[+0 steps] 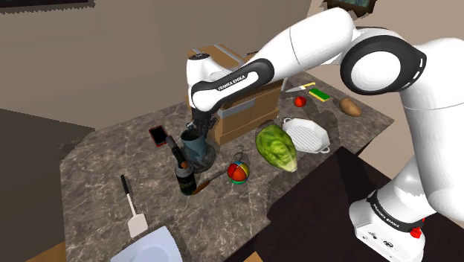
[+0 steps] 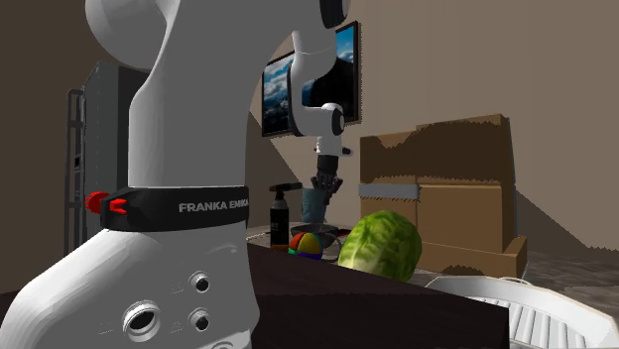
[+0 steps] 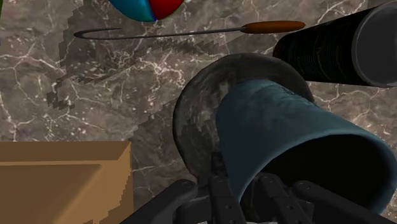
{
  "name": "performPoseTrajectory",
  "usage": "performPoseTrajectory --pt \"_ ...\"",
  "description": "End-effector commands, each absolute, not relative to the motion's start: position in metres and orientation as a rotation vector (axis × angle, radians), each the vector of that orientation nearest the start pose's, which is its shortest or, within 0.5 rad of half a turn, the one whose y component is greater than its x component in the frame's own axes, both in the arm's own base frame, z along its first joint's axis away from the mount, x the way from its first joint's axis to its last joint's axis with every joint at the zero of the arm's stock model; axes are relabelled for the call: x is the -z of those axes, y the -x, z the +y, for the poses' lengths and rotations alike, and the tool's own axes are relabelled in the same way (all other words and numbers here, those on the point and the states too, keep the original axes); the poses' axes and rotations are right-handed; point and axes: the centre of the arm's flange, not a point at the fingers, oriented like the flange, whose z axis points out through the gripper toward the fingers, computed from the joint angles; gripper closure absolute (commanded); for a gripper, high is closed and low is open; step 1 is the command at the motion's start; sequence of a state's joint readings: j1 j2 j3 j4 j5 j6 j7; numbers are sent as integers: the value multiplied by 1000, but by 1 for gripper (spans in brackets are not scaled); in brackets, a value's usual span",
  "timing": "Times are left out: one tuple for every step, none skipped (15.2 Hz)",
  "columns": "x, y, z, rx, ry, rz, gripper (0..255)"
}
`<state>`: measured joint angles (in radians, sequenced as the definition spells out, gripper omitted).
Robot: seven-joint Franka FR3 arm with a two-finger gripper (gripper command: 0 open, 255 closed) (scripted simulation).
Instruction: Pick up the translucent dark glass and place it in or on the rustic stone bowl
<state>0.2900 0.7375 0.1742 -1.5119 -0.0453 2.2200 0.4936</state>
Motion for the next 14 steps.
performPoseTrajectory --pt "-223 -645 299 -81 3075 69 255" --pt "-223 -645 299 -81 3075 69 255" --pt "-223 -645 299 -81 3075 69 255" --pt "-223 -645 299 -81 3075 69 255" --pt "-223 -645 299 -81 3075 69 255" --pt "-223 -645 299 -81 3075 69 255" --pt "-223 -645 299 -81 3075 69 255" --pt "-223 -645 299 -81 3075 69 255" --pt "-223 -645 299 -81 3075 69 255" --pt "-223 -645 299 -81 3075 69 0" --pt "-223 -645 299 -81 3075 69 0" --pt "-223 -645 299 -81 3075 69 0" --pt "-223 -645 299 -81 3075 69 0" --pt "-223 -645 299 -81 3075 69 0"
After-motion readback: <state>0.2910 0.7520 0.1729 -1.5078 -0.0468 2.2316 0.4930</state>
